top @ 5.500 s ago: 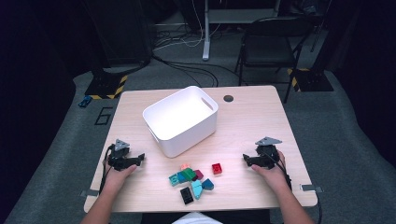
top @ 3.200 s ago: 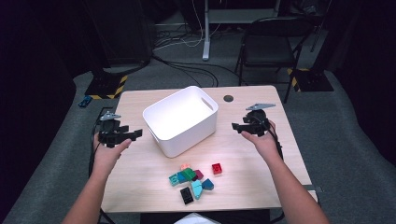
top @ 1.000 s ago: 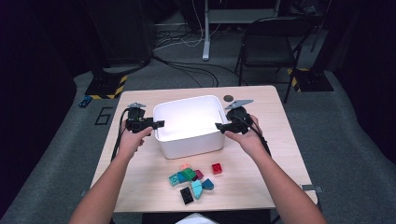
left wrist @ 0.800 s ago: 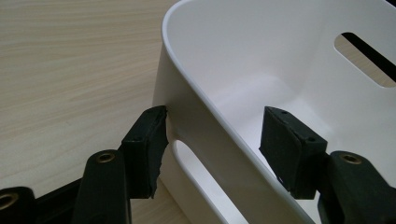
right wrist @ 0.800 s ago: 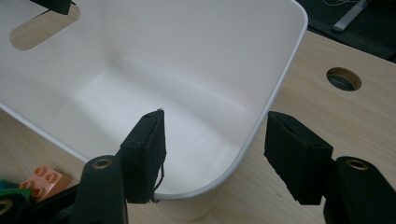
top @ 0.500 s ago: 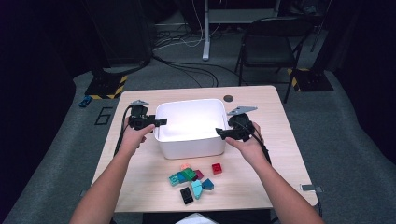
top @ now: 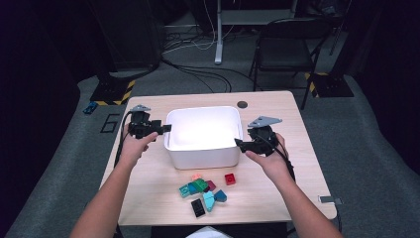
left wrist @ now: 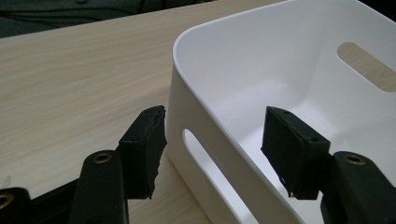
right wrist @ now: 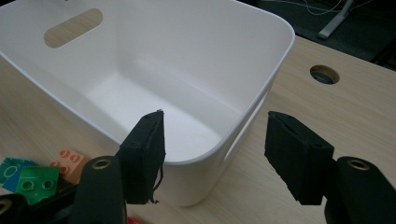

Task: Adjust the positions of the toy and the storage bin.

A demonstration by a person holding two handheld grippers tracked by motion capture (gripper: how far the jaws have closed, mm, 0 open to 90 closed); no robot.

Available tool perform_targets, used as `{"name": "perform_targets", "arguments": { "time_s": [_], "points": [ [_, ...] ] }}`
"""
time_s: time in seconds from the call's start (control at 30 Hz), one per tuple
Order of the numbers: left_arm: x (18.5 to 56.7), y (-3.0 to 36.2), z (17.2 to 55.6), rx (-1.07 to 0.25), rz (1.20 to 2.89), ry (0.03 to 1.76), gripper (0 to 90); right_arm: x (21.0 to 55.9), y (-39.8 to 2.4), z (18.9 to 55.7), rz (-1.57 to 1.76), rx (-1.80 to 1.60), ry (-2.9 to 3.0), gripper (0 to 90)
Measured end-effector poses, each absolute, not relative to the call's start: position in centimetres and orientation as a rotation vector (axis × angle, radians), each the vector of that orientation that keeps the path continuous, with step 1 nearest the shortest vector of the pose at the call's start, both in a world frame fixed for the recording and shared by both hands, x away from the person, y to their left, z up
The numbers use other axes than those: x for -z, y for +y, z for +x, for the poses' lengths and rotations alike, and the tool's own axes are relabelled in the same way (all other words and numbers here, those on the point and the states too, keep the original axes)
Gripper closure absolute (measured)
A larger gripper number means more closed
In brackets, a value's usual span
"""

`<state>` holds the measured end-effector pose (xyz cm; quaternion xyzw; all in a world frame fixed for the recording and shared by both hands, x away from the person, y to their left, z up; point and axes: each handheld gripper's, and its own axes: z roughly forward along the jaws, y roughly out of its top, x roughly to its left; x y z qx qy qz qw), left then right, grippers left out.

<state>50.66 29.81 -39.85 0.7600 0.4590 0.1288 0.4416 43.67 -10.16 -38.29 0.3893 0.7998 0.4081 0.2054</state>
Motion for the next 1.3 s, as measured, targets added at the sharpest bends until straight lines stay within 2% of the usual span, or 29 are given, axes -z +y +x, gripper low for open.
{"name": "perform_targets", "arguments": {
  "time_s": [0.17,0.33,0.5,1.3],
  "points": [
    [38.5,30.4,48.8,-0.374,1.889,1.106,39.2,37.7,-10.9,42.3,1.067,-1.165,2.224,38.5],
    [37.7,31.2,47.1,-0.371,1.887,1.104,38.1,37.7,-11.8,40.8,1.063,-1.171,2.215,39.4],
    [37.9,31.9,45.7,-0.446,1.898,1.116,37.9,38.2,-13.1,39.5,1.097,-1.228,2.180,40.3],
    [38.4,33.7,42.8,-0.449,1.880,1.089,37.1,45.6,-12.3,38.3,1.119,-1.154,2.246,47.9]
  ]
}}
